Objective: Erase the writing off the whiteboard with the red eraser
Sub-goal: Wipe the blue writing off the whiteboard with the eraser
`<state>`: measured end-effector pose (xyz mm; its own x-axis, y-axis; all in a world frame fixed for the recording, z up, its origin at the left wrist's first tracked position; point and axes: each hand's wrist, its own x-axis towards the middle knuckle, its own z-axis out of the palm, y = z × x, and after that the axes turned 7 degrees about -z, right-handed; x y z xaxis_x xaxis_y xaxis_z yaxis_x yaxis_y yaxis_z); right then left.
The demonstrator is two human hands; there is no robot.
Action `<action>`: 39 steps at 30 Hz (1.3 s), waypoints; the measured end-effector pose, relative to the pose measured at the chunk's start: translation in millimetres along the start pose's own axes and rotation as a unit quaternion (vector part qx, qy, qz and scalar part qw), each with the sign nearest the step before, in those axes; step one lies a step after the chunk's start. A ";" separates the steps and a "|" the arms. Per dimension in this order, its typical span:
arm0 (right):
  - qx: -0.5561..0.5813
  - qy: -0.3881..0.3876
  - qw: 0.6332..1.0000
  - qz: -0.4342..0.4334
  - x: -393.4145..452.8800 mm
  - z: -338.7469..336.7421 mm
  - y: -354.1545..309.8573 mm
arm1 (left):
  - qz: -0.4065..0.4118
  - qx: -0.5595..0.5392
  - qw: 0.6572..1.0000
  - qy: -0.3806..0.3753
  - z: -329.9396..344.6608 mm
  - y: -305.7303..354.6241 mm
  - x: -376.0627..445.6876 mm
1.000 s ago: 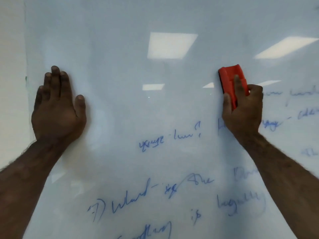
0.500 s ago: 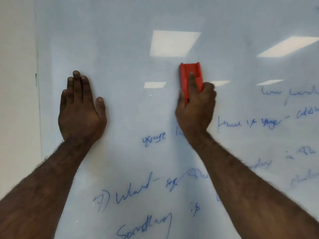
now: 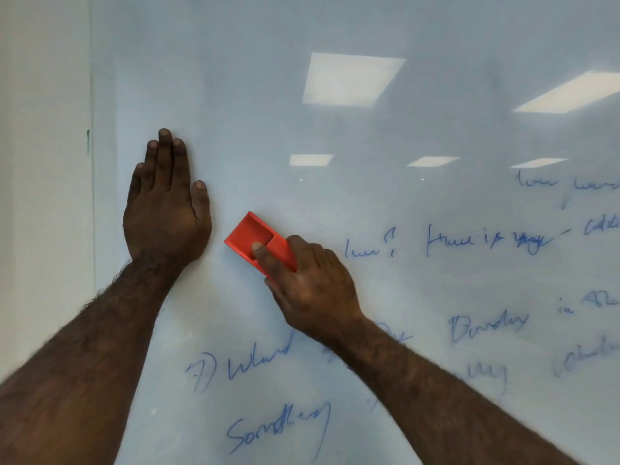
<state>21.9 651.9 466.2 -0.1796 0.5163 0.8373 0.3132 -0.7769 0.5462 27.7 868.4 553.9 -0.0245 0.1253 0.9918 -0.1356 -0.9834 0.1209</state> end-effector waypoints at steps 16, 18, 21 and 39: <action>-0.077 0.176 0.814 0.548 -87.8 -74.0 197.8 | -0.005 0.007 1.000 0.011 4.7 0.7 -2.7; -0.066 0.180 0.819 0.541 -67.8 -69.1 180.7 | -0.004 0.013 1.000 0.018 5.9 0.4 -2.5; -0.047 0.153 0.877 0.453 -31.6 -54.2 132.5 | -0.007 0.014 1.000 0.015 6.9 -0.5 -3.1; -0.072 0.050 0.924 0.373 -138.1 -98.8 225.4 | -0.044 0.008 0.999 0.022 8.7 16.0 -8.0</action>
<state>25.2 369.8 475.9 -0.0513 -0.2117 0.9760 0.2590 -0.9467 -0.1917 34.4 850.6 548.2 -0.0561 0.2161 0.9748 -0.1224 -0.9704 0.2081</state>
